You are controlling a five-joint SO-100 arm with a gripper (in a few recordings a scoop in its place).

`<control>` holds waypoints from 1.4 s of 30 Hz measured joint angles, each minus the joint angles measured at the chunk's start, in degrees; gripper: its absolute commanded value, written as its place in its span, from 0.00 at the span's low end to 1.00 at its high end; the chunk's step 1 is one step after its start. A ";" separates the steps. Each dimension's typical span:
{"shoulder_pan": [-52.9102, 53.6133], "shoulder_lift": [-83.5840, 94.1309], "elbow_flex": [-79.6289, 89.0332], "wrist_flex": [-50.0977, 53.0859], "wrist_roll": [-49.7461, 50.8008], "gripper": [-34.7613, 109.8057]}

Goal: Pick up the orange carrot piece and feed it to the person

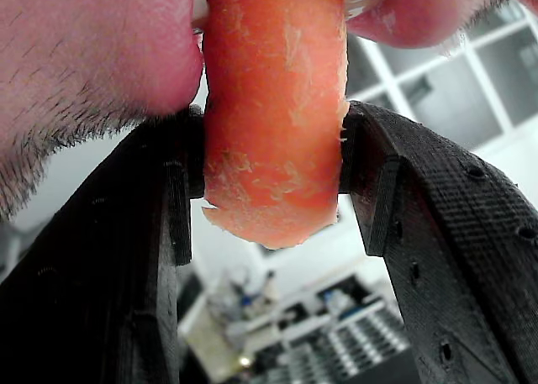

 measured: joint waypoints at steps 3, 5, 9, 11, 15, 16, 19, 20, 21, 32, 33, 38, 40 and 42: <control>-0.09 0.00 0.00 0.00 0.00 0.24; -0.09 0.00 0.00 0.00 0.00 0.28; -0.09 0.00 0.00 0.00 0.00 0.39; -0.09 0.00 0.00 0.00 0.00 0.44; 0.44 0.00 0.00 0.00 0.00 0.47; 0.44 0.00 0.00 0.00 0.00 0.47; 0.35 0.00 0.00 0.00 0.00 0.47; 0.26 0.00 0.00 0.00 0.00 0.47; 0.18 0.00 0.00 0.00 0.00 0.47; 0.62 0.00 0.00 0.00 0.00 0.47; 0.97 0.00 0.00 0.00 0.00 0.47; 4.13 0.00 0.00 0.00 0.00 0.47; 5.71 0.00 0.00 0.00 0.00 0.47; 6.68 0.00 0.00 0.00 0.00 0.47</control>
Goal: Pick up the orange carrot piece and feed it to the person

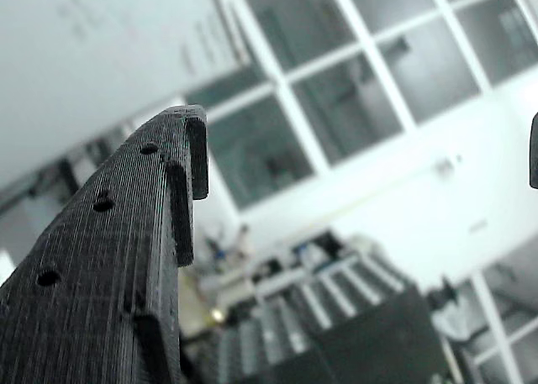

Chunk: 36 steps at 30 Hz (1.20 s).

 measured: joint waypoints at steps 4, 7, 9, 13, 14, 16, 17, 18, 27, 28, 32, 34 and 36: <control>0.44 0.00 0.00 0.00 0.00 0.47; 0.26 0.00 0.00 0.00 0.00 0.47; 0.35 0.00 0.00 0.00 0.00 0.46; 0.53 0.00 0.62 0.00 0.00 0.35; 0.53 0.00 0.70 0.00 0.00 0.30; 0.44 0.00 0.88 0.00 0.00 0.21; 0.26 0.00 0.88 0.00 0.00 0.20; 0.26 0.00 0.88 0.00 0.00 0.21; -0.44 0.00 0.88 0.00 0.00 0.22; -0.44 0.00 0.88 0.00 0.00 0.22; -0.53 0.00 0.88 0.00 0.00 0.22; -0.53 0.00 0.88 0.00 0.00 0.22; -0.53 0.09 2.02 0.00 0.00 0.22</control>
